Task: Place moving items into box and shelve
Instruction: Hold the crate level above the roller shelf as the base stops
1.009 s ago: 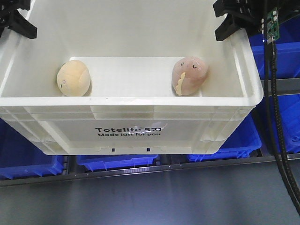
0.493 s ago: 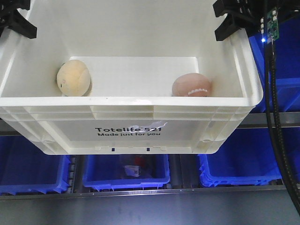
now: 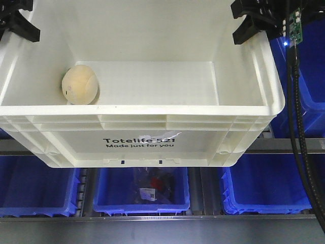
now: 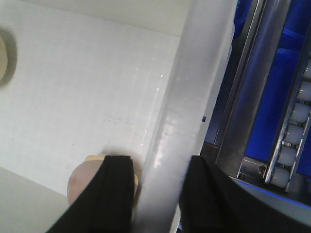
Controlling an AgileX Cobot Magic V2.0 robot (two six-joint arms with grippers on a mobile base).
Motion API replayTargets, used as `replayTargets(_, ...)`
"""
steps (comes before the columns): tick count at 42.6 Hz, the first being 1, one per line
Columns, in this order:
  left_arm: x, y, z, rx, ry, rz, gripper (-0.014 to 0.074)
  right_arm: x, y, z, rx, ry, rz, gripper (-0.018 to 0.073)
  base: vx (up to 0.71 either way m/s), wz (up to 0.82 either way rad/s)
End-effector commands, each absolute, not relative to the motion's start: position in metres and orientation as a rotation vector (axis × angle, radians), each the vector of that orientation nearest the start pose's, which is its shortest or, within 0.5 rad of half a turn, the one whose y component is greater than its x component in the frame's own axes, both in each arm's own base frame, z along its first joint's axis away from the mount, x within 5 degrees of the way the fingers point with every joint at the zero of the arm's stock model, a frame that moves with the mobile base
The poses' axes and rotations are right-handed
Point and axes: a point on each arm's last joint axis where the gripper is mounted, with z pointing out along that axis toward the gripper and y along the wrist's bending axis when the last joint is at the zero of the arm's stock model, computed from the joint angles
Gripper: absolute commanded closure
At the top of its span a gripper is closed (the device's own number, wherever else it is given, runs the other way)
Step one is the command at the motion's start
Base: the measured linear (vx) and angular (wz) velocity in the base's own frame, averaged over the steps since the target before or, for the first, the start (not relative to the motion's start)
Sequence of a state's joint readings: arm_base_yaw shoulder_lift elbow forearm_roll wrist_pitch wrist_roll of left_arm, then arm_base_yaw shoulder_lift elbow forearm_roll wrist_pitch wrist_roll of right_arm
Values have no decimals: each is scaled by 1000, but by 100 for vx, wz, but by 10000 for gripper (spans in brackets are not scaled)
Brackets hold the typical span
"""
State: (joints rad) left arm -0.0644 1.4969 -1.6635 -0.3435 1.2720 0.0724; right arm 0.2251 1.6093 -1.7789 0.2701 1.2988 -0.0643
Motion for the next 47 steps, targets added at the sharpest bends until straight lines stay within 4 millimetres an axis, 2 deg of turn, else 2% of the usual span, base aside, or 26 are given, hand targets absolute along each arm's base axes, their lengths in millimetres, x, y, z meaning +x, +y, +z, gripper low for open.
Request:
replayTargets(1,286,-65,455,161,2337,-668,601,299,111,451,-405,2384,634,559,1,1)
replayTargets(47,286,-66,456,157,2329,-677,601,299,111,450,-408,2393,635,559,0,0)
